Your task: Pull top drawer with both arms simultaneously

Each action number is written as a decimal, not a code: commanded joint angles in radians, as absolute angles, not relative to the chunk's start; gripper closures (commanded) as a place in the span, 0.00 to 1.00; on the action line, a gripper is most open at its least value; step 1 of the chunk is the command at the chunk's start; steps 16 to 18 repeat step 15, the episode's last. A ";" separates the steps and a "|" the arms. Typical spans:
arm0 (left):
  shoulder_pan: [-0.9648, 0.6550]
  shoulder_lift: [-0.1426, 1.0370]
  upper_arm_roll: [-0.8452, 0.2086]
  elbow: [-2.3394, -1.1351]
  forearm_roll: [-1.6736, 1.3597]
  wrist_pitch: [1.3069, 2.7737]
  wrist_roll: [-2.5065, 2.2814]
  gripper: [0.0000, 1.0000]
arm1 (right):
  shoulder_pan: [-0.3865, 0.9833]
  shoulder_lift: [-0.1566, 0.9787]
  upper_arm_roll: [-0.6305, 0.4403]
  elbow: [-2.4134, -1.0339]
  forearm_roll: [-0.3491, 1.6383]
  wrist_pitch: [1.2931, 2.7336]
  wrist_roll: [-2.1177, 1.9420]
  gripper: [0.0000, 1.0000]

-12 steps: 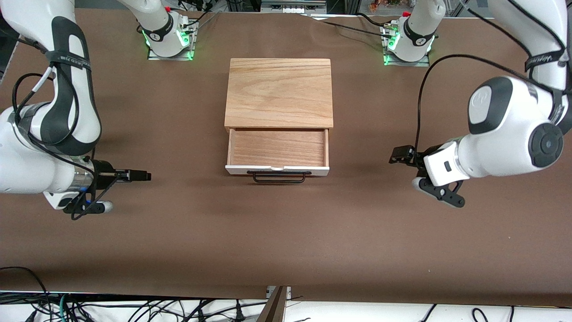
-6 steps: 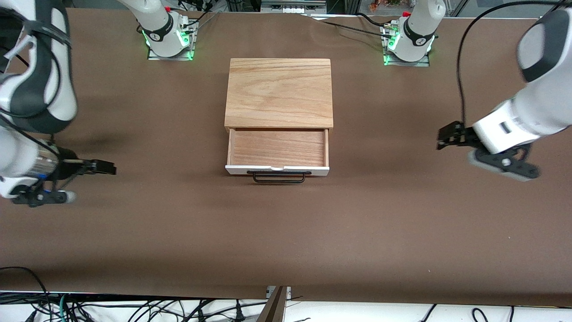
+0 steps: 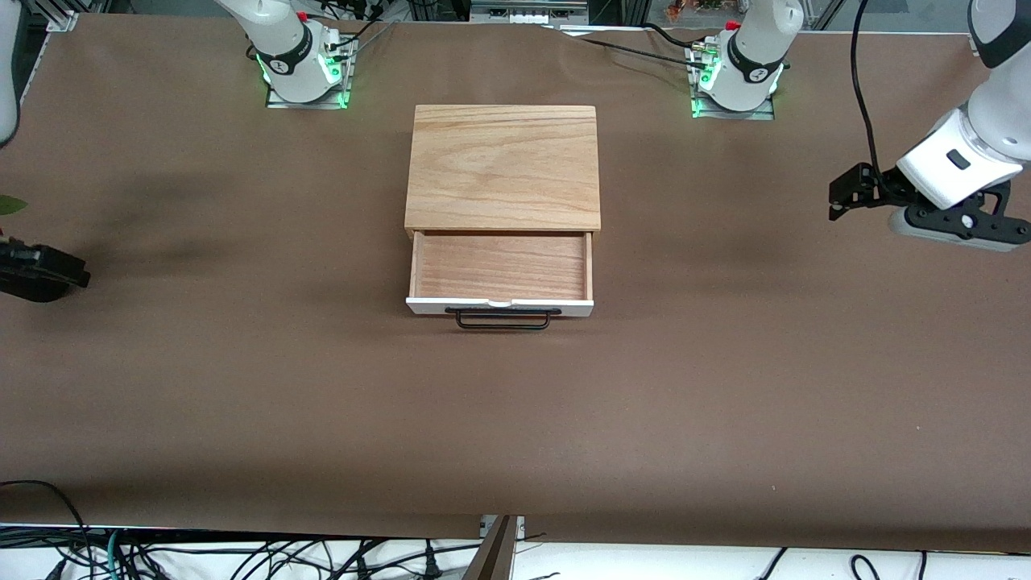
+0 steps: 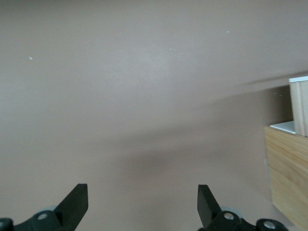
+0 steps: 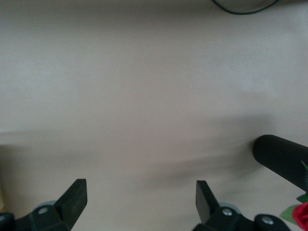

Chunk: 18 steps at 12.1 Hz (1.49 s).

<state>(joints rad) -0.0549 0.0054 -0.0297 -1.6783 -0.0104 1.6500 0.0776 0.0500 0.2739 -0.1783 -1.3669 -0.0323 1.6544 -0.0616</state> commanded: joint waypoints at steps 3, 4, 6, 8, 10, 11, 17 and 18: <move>-0.055 -0.015 -0.020 -1.711 -0.034 1.677 0.074 0.00 | -0.028 0.091 -0.040 -1.600 -0.055 1.692 -0.040 0.00; -0.054 -0.006 -0.018 -1.703 -0.034 1.678 0.074 0.00 | -0.029 0.084 -0.040 -1.609 -0.051 1.692 -0.029 0.00; -0.055 -0.005 -0.018 -1.700 -0.032 1.675 0.072 0.00 | -0.028 0.089 -0.029 -1.605 -0.051 1.692 -0.031 0.00; -0.054 -0.005 -0.018 -1.700 -0.032 1.661 0.072 0.00 | -0.026 0.106 -0.028 -1.585 -0.049 1.683 -0.037 0.00; -0.046 -0.005 -0.018 -1.700 -0.032 1.660 0.072 0.00 | -0.026 0.106 -0.028 -1.577 -0.049 1.683 -0.029 0.00; -0.040 -0.005 -0.018 -1.700 -0.032 1.660 0.072 0.00 | -0.026 0.106 -0.028 -1.577 -0.049 1.683 -0.029 0.00; -0.040 -0.005 -0.020 -1.698 -0.032 1.660 0.072 0.00 | -0.026 0.107 -0.028 -1.577 -0.049 1.683 -0.025 0.00; -0.040 -0.005 -0.020 -1.698 -0.032 1.660 0.072 0.00 | -0.026 0.107 -0.028 -1.577 -0.049 1.683 -0.025 0.00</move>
